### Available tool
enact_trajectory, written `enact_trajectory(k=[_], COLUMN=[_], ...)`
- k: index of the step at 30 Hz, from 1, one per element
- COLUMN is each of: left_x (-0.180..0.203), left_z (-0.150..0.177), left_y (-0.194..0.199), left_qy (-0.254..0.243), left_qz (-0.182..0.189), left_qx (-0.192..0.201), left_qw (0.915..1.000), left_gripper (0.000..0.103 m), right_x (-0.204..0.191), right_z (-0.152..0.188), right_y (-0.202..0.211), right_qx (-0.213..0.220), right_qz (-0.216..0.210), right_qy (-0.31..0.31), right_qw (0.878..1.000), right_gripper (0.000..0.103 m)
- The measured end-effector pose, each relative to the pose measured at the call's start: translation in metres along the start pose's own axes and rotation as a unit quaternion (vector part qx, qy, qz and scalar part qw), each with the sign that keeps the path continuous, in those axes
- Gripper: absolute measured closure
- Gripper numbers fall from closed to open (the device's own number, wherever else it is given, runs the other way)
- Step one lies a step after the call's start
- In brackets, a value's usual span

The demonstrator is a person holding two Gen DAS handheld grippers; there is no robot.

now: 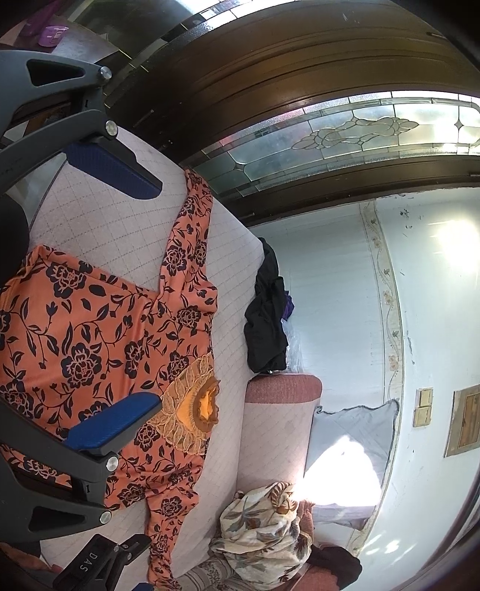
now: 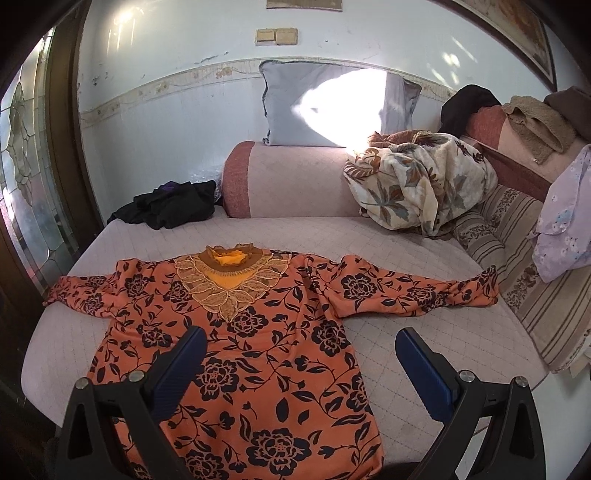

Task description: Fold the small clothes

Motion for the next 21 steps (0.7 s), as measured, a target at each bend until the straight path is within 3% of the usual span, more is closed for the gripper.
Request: enact_trajectory(k=[21], left_x=[0.003], left_z=[0.001], left_y=[-0.001], left_qy=[-0.006], left_qz=[0.001], left_qx=[-0.002], left_qw=[1.0], left_gripper=[0.0], right_x=[-0.005], right_z=[-0.004], right_y=[0.005], right_qx=[0.014], right_qz=[-0.02], right_qy=[-0.008], right_qw=[1.0], right_gripper=[0.0])
Point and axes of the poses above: each gripper's, at about its wrist camera, not at the fingertips, and y roughly against the way its jaws point, x to its right, z to its underside, the point moved 6 cm from there along -y, roughly the way its jaws point, and after that the axes turned 10 degrees about y, right-handed, at the moved point
